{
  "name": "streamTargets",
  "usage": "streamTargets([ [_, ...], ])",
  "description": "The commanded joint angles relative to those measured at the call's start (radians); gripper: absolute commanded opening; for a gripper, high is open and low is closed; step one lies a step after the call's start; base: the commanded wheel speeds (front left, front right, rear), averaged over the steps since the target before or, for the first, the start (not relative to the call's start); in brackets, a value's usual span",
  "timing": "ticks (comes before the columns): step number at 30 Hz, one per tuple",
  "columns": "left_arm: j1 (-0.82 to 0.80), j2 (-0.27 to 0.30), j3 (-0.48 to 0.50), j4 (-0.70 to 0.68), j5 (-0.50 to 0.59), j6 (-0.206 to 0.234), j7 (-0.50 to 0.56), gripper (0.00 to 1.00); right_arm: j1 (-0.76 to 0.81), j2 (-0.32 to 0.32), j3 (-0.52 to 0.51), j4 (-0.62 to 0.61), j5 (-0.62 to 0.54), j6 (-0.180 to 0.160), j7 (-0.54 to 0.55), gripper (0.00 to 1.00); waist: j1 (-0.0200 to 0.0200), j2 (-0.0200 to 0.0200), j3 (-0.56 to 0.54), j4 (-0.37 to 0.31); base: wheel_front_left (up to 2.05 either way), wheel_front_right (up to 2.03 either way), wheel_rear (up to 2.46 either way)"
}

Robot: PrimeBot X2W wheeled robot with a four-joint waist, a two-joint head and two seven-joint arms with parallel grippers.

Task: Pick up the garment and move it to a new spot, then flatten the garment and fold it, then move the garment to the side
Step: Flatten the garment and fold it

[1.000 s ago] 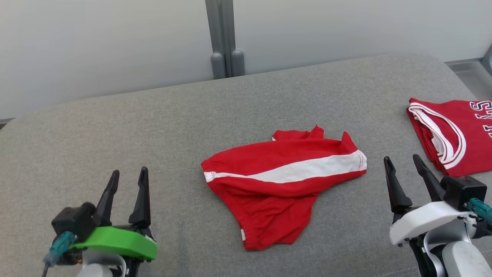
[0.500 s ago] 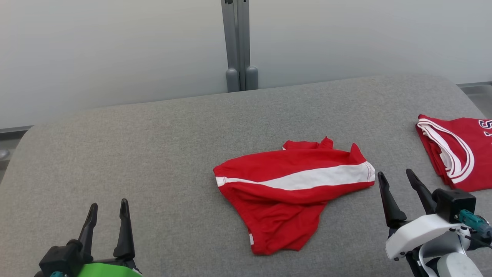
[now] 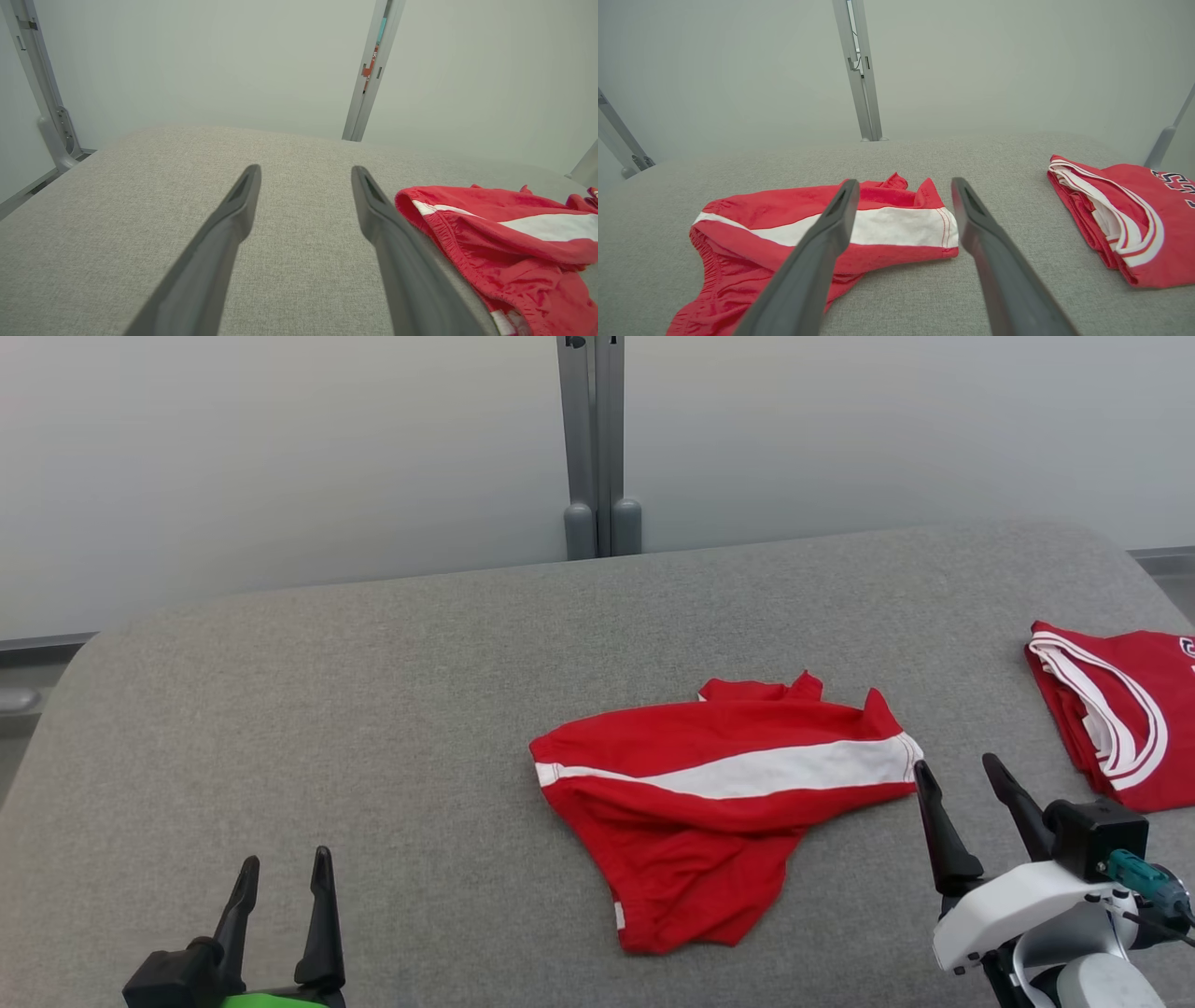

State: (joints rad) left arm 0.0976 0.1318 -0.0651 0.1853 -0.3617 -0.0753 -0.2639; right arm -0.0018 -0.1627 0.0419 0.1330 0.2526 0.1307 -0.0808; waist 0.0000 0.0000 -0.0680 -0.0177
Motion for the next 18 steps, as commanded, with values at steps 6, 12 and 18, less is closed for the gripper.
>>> streamTargets([
  [6, -0.019, -0.011, 0.004, 0.012, 0.017, -0.014, 0.000, 1.00, 0.000, -0.002, 0.000, -0.003, -0.002, 0.000, 0.003, 1.00, 0.0000, 0.0000, 0.010, -0.002, 0.00, 0.00, 0.00],
  [12, -0.031, -0.014, -0.002, 0.031, 0.026, -0.024, 0.000, 1.00, -0.005, -0.006, -0.003, -0.002, 0.003, 0.000, 0.008, 1.00, 0.0000, 0.0000, 0.015, 0.003, 0.00, 0.00, 0.00],
  [18, -0.054, -0.012, -0.041, 0.053, 0.016, -0.037, 0.021, 1.00, -0.052, -0.037, 0.027, 0.007, 0.022, 0.000, 0.043, 1.00, 0.0000, 0.0000, 0.025, -0.001, 0.00, 0.00, 0.00],
])
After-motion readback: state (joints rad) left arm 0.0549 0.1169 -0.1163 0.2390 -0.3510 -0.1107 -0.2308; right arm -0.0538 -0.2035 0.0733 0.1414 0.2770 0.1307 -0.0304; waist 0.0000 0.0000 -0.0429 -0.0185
